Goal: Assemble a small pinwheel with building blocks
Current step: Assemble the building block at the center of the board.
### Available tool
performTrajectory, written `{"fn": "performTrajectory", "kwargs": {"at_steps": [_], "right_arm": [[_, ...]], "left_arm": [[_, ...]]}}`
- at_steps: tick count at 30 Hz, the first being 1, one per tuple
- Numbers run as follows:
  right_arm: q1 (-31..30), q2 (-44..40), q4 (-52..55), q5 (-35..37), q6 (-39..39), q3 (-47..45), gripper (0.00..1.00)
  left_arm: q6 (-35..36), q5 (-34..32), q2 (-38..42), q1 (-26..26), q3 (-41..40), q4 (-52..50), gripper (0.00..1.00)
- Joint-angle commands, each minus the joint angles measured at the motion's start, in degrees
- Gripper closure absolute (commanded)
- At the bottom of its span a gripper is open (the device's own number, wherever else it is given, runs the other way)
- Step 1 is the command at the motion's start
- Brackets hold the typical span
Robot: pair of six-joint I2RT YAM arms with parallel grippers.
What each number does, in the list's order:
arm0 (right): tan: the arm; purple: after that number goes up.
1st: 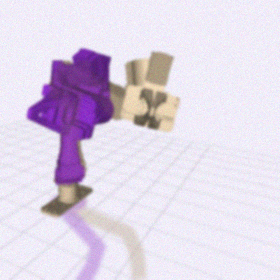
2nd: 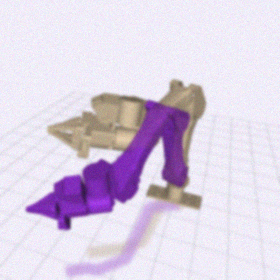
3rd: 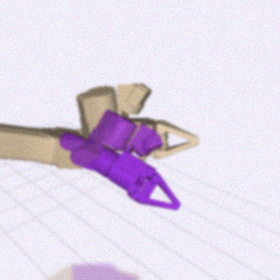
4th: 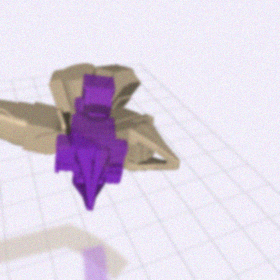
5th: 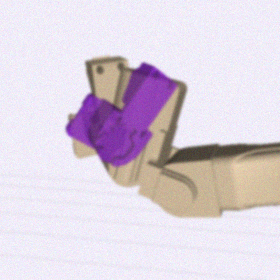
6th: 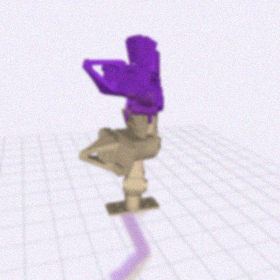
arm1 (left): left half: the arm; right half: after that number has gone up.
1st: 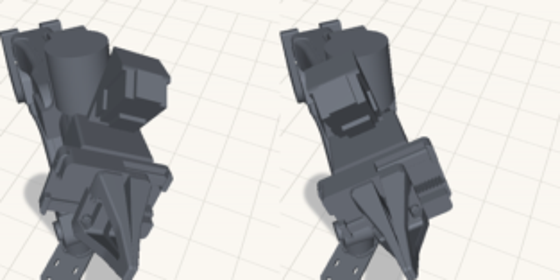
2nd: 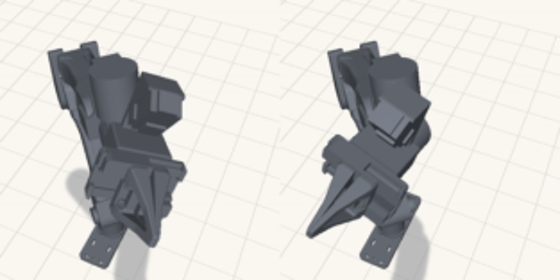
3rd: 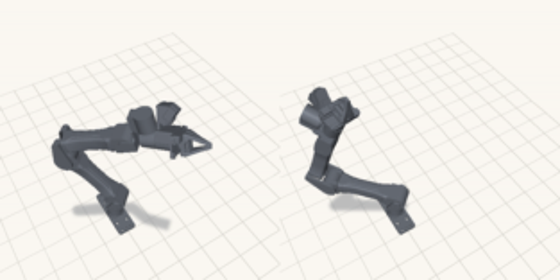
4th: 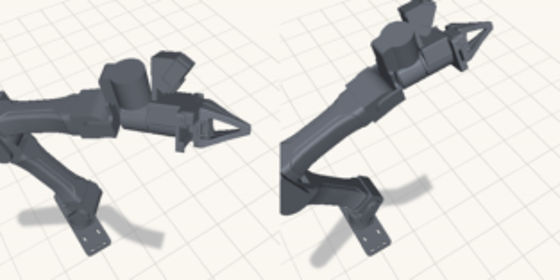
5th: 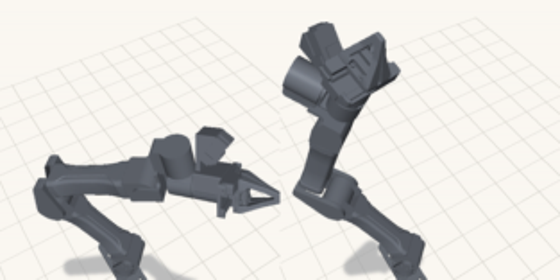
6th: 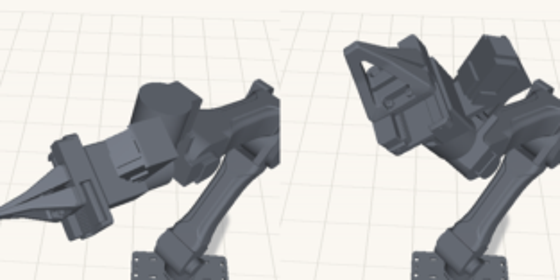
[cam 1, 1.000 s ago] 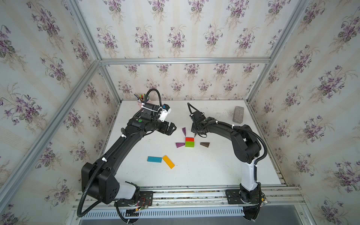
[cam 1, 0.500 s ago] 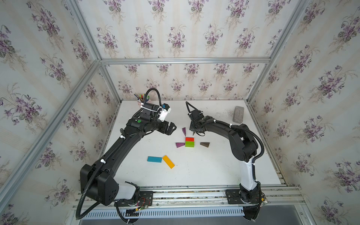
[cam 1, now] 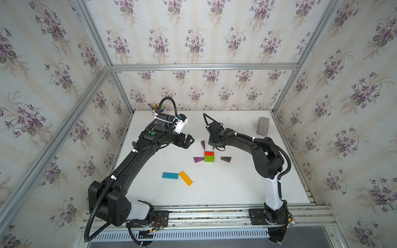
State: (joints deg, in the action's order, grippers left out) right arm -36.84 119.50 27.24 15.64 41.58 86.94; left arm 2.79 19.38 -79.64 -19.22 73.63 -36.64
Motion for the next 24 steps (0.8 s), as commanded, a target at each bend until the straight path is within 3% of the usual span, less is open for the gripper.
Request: {"fn": "performTrajectory", "kwargs": {"at_steps": [1,24], "right_arm": [[0.00,0.61,0.67,1.16,1.05,0.17,0.80],[-0.18,1.41,1.04,2.74,1.48,-0.06,0.80]], "left_arm": [[-0.30,0.73,-0.08,0.07,0.39,0.10,0.00],[-0.78,2.32,-0.17,0.86,0.65,0.16,0.00]]}}
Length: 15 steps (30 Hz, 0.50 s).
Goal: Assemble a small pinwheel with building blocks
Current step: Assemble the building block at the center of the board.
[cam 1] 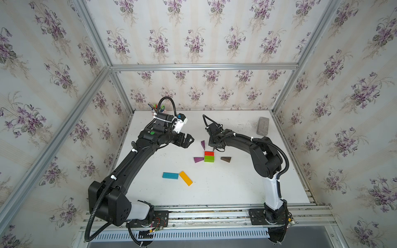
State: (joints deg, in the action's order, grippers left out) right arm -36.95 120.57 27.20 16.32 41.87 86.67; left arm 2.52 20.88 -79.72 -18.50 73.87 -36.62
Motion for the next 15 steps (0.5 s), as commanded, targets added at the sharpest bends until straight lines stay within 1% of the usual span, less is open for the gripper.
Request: {"fn": "performTrajectory", "kwargs": {"at_steps": [1,8,15], "right_arm": [[-0.05,0.35,1.31,2.30,1.24,0.23,0.80],[-0.05,0.36,1.76,3.32,1.87,0.37,0.79],[-0.01,0.60,1.11,2.85,1.90,0.07,0.79]], "left_arm": [[-0.59,0.91,-0.16,0.17,0.40,0.15,0.00],[-0.76,1.42,-0.34,0.26,0.40,0.23,0.00],[-0.74,1.53,-0.35,0.32,0.40,0.35,0.00]]}}
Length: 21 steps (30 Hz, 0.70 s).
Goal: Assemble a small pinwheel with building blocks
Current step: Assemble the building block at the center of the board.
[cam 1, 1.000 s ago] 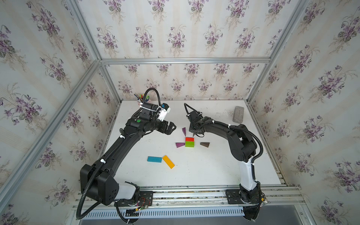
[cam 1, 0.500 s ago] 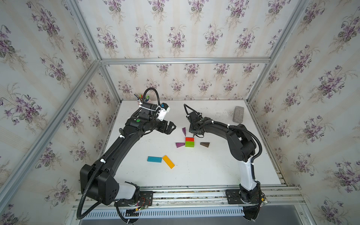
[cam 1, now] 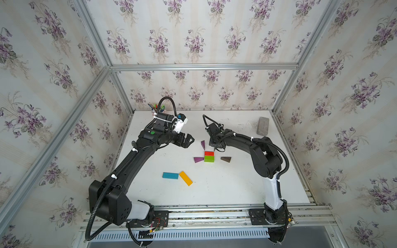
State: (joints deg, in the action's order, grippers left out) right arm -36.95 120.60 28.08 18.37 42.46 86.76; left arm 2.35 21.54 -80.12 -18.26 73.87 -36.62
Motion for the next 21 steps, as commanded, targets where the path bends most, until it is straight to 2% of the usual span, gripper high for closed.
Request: {"fn": "performTrajectory", "kwargs": {"at_steps": [1,21], "right_arm": [[-0.05,0.69,0.16,0.58,1.48,-0.01,0.79],[-0.49,1.51,-0.91,-0.46,2.32,0.25,0.77]], "left_arm": [[-0.67,0.95,0.05,0.13,0.40,0.32,0.00],[-0.84,1.66,-0.04,0.38,0.40,0.57,0.00]]}}
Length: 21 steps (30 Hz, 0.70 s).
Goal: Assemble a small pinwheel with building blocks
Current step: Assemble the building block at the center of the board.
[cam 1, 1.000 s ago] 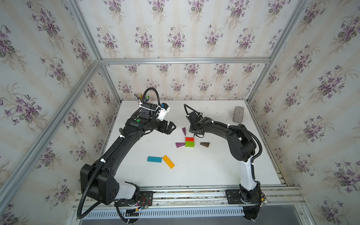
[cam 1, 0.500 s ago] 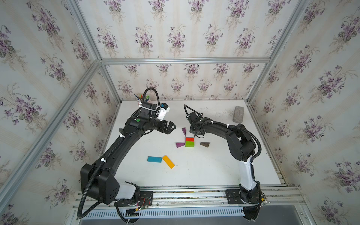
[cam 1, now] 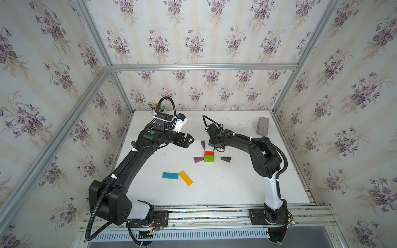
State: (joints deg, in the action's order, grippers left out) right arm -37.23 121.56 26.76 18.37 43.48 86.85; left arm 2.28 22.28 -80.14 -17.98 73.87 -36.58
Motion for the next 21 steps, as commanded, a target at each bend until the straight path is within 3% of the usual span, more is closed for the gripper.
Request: {"fn": "performTrajectory", "kwargs": {"at_steps": [1,9,17,21], "right_arm": [[-0.27,0.52,0.44,-0.49,1.27,0.12,0.77],[-0.61,0.82,0.24,-1.15,1.17,0.33,0.64],[-0.73,0.53,0.40,-0.79,1.08,0.51,0.59],[-0.84,-0.26,0.37,-0.21,0.62,0.53,0.52]], "left_arm": [[-0.74,0.89,-0.01,0.14,0.40,0.54,0.00],[-0.79,1.01,0.03,0.27,0.40,0.54,0.00],[-0.78,1.07,0.07,0.32,0.31,0.64,0.00],[-0.78,1.18,-0.02,0.39,0.34,0.66,0.00]]}}
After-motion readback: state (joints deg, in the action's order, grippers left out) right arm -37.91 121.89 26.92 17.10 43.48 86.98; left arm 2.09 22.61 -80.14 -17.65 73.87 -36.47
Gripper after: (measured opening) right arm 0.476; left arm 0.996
